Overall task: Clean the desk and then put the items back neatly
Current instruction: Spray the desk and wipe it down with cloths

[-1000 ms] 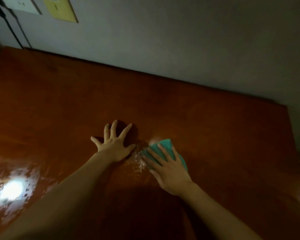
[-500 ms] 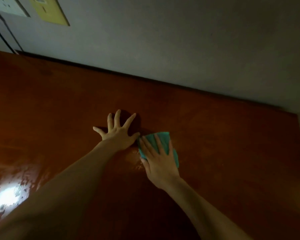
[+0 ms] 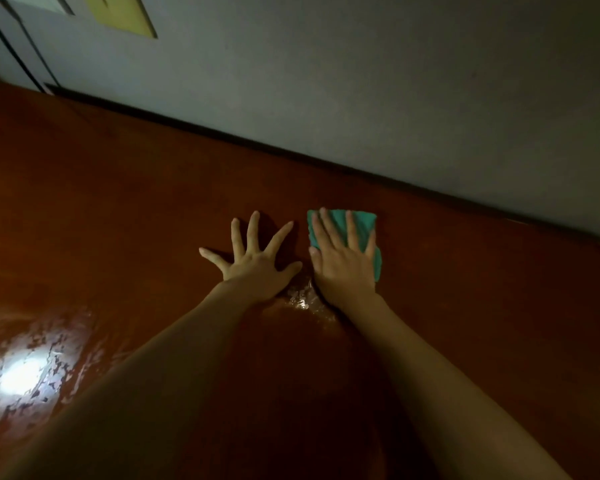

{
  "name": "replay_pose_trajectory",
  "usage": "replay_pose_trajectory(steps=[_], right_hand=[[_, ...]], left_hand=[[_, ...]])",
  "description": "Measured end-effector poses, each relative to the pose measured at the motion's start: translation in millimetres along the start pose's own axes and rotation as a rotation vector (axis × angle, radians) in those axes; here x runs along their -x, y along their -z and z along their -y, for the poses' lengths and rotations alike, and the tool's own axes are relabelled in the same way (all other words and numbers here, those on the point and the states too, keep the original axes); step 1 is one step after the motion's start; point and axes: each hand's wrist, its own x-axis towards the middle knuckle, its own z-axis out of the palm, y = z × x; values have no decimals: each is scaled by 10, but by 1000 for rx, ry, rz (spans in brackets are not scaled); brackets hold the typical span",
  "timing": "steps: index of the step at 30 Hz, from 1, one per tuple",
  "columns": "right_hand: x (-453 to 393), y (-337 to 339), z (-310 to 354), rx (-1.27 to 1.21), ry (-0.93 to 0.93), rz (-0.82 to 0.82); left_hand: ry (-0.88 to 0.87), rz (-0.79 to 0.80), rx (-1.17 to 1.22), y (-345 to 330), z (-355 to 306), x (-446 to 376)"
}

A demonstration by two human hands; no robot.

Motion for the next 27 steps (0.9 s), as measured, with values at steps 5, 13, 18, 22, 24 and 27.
replay_pose_trajectory(steps=[5, 13, 18, 22, 24, 27], right_hand=[[162, 65, -380, 175, 222, 68], [-517, 295, -590, 29, -260, 34], [-517, 155, -15, 63, -11, 55], [163, 71, -48, 164, 287, 82], [313, 85, -359, 183, 300, 122], [170, 184, -793, 153, 101, 98]], left_hand=[[1, 51, 7, 46, 15, -19], [-9, 66, -30, 29, 25, -30], [-9, 76, -15, 28, 36, -22], [-23, 63, -18, 29, 44, -12], [-27, 62, -19, 35, 47, -2], [-21, 49, -35, 34, 32, -11]])
